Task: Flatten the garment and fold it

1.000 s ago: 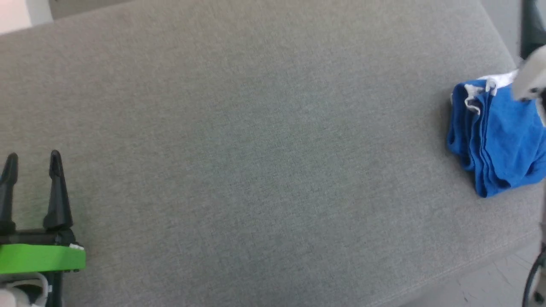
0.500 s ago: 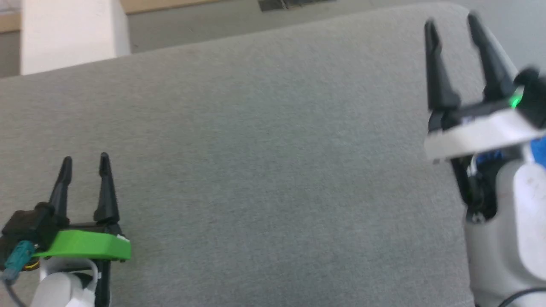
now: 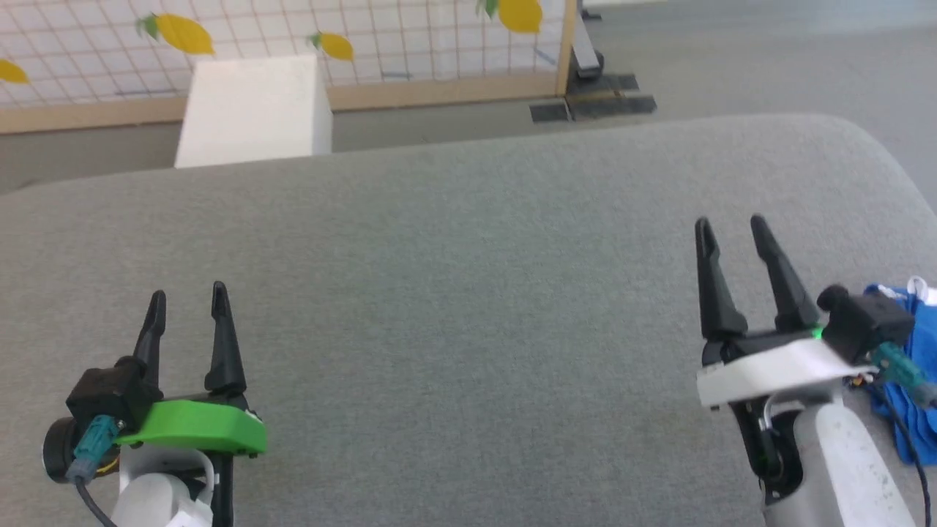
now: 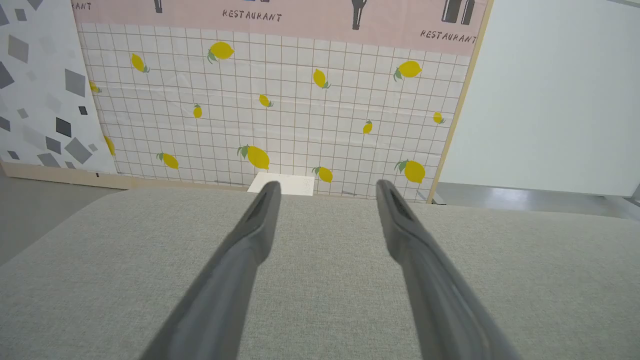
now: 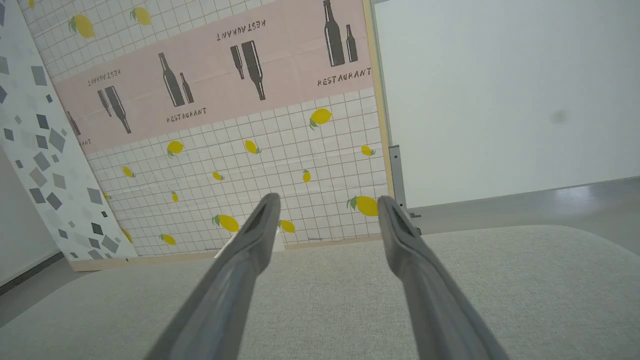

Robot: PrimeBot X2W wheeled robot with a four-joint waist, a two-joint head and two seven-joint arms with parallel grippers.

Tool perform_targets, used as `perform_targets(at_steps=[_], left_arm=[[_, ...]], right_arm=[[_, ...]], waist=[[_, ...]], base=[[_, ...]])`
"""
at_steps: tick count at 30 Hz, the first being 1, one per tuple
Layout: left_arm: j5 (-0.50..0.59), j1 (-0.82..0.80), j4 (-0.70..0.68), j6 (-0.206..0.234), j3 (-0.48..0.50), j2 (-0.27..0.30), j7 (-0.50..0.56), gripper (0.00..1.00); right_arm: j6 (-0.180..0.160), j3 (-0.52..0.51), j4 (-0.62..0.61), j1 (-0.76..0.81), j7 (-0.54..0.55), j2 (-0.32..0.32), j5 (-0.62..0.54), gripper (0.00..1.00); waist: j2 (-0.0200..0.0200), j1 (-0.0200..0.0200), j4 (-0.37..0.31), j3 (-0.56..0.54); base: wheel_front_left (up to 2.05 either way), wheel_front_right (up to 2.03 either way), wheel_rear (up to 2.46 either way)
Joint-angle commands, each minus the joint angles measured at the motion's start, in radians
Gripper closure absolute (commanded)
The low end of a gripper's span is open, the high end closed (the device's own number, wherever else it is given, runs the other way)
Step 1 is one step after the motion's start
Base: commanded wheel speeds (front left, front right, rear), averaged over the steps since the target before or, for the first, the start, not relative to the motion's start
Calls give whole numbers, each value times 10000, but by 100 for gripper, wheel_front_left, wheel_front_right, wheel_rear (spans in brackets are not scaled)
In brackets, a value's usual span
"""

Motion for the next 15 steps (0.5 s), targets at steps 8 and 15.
perform_targets(at_steps=[8, 15], left_arm=[[-34, 281, 210, -90, 130, -400, -47, 0], [45, 395, 592, -248, 121, -584, -48, 0]], right_arm=[[-15, -212, -265, 978, -130, 4, -213, 0], [-15, -225, -255, 1567, -132, 4, -242, 0]], waist=[[0, 1, 433, -479], [0, 1, 654, -654]], base=[[0, 0, 0], [0, 0, 0]])
